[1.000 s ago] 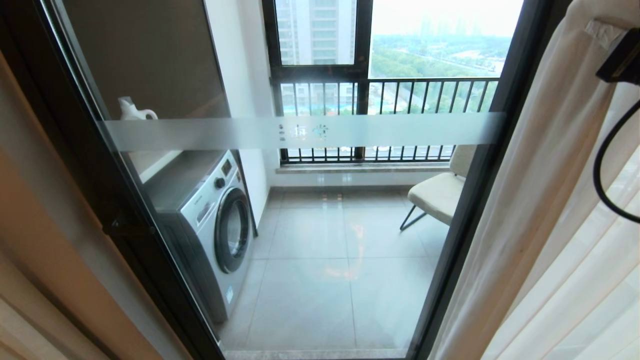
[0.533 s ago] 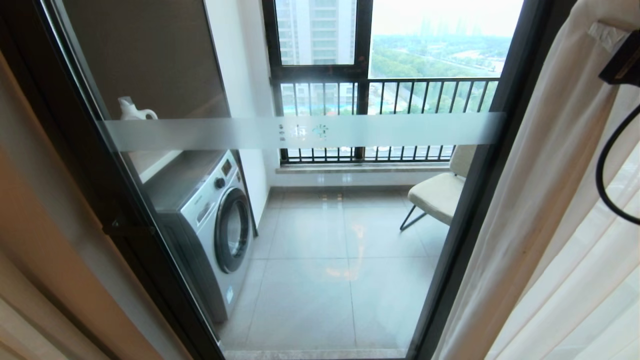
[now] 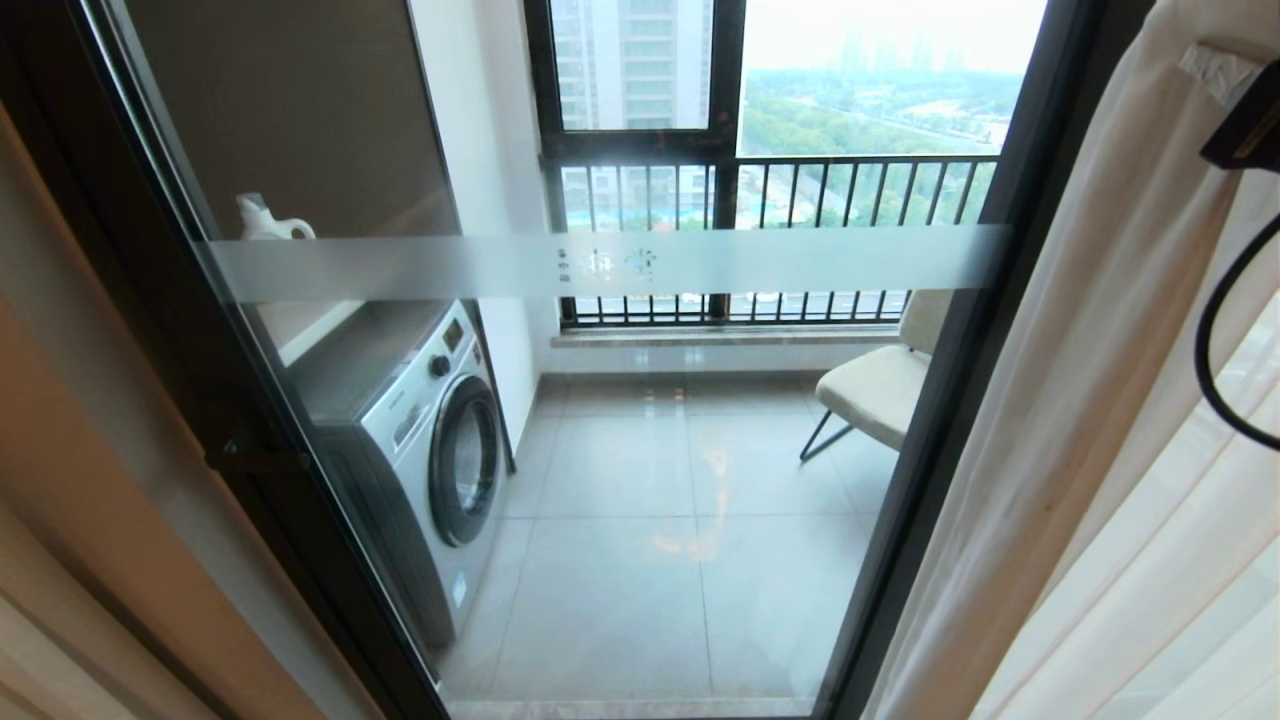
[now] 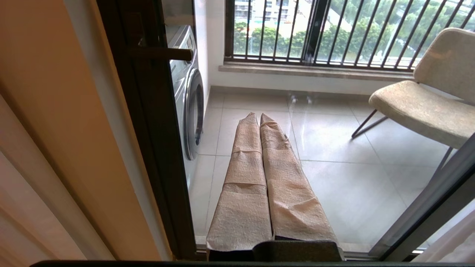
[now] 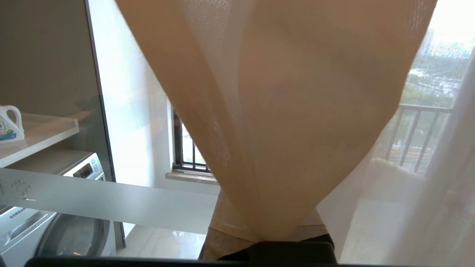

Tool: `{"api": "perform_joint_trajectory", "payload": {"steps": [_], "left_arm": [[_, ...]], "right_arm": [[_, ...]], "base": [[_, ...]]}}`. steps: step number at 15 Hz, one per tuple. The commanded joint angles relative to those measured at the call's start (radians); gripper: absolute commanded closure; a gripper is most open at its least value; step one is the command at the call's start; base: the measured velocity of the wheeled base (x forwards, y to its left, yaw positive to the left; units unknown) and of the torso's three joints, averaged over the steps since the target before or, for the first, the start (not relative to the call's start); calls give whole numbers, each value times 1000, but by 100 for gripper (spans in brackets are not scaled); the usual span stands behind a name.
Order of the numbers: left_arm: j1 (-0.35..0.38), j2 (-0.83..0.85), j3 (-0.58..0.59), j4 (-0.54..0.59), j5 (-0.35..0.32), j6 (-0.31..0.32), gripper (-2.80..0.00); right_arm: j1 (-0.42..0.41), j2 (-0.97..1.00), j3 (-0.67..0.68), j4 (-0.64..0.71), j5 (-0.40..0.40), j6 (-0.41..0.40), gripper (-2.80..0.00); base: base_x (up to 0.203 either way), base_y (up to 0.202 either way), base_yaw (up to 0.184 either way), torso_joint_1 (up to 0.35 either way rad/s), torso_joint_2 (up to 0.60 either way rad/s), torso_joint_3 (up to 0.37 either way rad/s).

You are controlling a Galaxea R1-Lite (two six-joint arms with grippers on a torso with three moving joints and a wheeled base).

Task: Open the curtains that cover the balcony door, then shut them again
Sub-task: Pull the inner curtains open on both sides

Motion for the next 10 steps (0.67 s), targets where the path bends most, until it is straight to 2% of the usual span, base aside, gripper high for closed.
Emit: {"api": "perform_joint_trajectory", "payload": {"steps": [1, 8, 10], "left_arm": [[0, 0, -1, 1, 1, -1, 0], [0, 0, -1, 3, -1, -1, 0], [0, 0, -1, 3, -1, -1, 0]], "right_arm": [[1, 6, 1, -6, 1, 0, 0], [0, 19, 12, -11, 0, 0, 0], [0, 24, 14, -11, 0, 0, 0]], "base": [[0, 0, 0, 0, 0, 0], [0, 0, 0, 0, 0, 0], [1, -111, 14, -1, 1, -3]]}}
